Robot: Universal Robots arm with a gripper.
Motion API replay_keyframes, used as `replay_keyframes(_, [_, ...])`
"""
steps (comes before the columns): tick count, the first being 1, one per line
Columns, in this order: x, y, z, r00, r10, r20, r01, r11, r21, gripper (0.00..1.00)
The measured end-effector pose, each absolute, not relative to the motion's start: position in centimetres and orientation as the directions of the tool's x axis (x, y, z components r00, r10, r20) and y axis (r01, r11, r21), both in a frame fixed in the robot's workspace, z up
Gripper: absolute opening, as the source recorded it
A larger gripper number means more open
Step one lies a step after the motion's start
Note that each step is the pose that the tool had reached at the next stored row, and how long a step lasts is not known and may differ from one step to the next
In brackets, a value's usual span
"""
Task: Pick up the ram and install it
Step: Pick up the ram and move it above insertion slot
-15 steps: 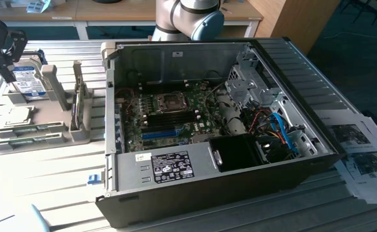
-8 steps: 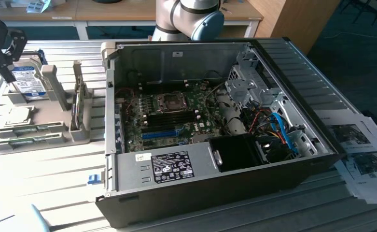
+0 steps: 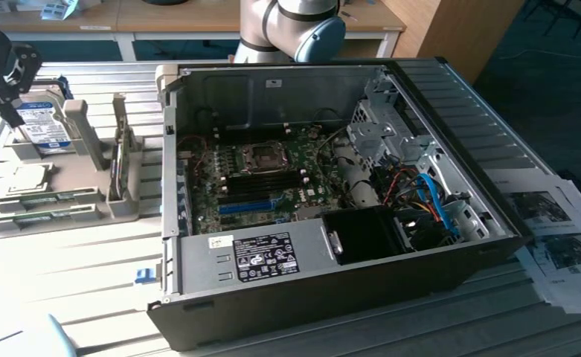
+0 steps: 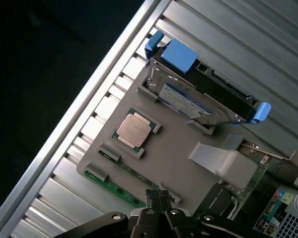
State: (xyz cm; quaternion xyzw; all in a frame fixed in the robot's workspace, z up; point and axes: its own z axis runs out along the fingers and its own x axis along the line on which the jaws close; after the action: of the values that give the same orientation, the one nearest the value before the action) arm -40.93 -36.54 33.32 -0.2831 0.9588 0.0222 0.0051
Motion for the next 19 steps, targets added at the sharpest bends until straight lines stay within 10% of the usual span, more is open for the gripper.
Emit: replay_keyframes(19, [-40.93, -36.54, 33.27, -0.632, -0.774, -0.023, -0.775, 0.631, 0.039, 0.1])
